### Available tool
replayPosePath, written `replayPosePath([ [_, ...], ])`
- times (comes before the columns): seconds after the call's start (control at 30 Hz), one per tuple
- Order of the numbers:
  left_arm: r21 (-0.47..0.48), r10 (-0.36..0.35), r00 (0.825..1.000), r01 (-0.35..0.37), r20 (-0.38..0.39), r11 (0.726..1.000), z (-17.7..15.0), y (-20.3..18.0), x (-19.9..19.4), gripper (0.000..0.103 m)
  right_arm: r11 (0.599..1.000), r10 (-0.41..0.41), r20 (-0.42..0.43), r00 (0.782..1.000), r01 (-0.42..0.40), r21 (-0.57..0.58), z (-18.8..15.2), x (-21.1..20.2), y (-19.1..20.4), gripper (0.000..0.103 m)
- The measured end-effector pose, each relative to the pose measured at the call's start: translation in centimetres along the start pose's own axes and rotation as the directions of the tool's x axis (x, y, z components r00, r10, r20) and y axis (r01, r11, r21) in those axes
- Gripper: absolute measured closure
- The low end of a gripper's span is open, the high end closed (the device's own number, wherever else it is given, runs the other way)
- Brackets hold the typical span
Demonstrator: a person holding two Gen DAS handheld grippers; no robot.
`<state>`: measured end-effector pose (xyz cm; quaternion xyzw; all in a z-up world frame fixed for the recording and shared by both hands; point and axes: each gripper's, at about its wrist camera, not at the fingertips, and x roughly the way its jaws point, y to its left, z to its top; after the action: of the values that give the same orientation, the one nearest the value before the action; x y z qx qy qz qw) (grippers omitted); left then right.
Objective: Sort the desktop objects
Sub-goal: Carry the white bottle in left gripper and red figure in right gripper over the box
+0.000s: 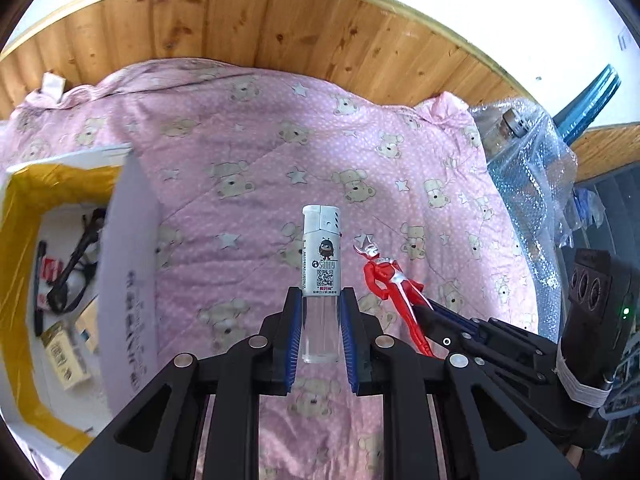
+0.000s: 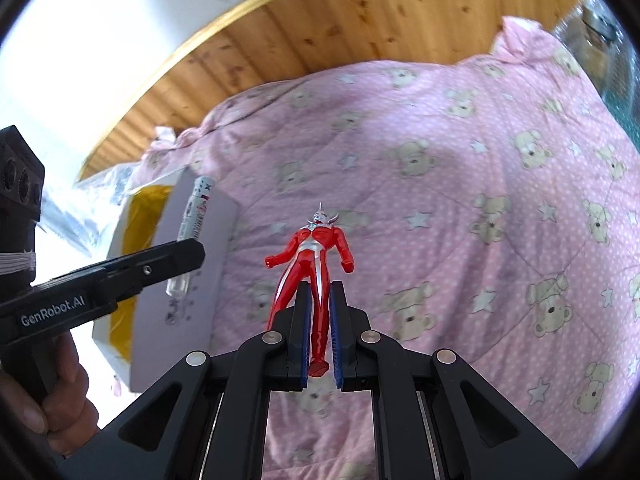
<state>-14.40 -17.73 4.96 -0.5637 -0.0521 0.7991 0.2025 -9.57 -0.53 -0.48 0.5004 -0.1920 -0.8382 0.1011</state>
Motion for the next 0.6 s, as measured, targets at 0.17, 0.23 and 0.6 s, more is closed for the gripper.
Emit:
replayPosePath([
  [0.17, -0.042, 0.005, 1.000, -0.004, 0.029, 0.999, -2.1, 1.5, -2.6, 0.083, 0.998, 0.029, -0.003, 1.000, -0.029, -0.064, -0.7, -0.5, 3.3, 0.094],
  [0.23, -0.064, 0.012, 0.999, -0.010, 0.044, 0.998, -3.0, 2.4, -3.7, 0.083, 0.995, 0.039, -0.007, 0.999, -0.039, -0.089, -1.1, -0.7, 4.5, 0.094],
  [0.6, -0.159, 0.038, 0.990, -0.017, 0.133, 0.987, -6.4, 6.4, -9.1, 0.083, 0.970, 0.085, -0.018, 0.996, -0.087, -0.225, -2.3, -1.8, 11.4, 0.094],
])
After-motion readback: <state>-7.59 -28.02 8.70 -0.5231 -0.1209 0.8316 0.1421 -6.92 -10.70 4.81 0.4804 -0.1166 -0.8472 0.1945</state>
